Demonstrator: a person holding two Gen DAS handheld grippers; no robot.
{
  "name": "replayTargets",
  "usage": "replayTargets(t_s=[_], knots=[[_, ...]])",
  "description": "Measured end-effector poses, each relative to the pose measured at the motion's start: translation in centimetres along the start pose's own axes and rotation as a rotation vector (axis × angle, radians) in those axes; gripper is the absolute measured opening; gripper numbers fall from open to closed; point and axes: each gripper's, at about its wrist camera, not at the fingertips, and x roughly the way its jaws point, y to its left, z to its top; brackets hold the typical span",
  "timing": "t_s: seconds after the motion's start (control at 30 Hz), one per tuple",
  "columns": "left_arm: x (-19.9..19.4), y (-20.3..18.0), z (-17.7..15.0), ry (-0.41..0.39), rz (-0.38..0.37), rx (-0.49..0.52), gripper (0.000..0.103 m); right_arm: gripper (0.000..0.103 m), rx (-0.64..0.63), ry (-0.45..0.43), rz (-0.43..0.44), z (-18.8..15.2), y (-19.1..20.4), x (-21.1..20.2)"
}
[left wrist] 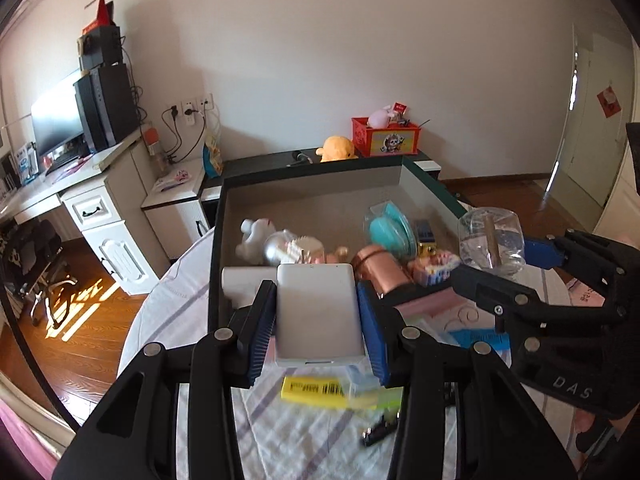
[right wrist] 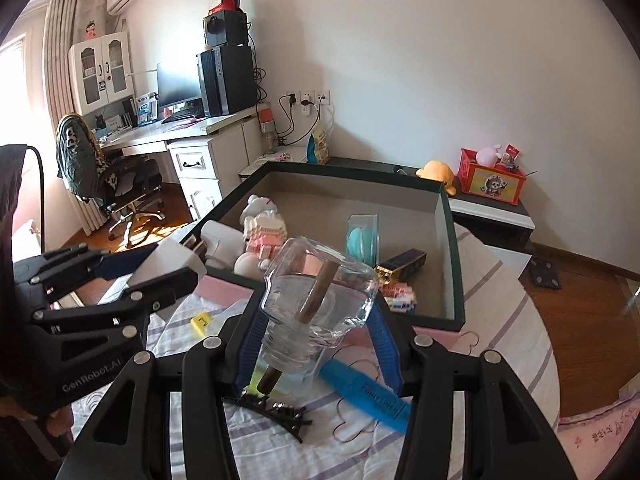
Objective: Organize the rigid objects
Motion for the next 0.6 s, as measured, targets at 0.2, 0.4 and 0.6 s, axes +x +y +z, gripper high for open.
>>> replayTargets(t_s=[0.2,0.4,0.6], knots=[[7.4,0.2,4.5,0.108,0.007,0.000,0.042,0.051,0.015,0.045,-0.069,3.1,-3.4,4.9],[11.9,-0.4,5.5,0.169,0.019,-0.002,0.041,0.051,0.007,0.106,-0.114,4.1,-5.2,9.9],[12.8,-0.3,5.0,0.168,0.051,-0.015,0.045,0.073,0.024,0.087,-0.116,4.0,-6.0,11.2]])
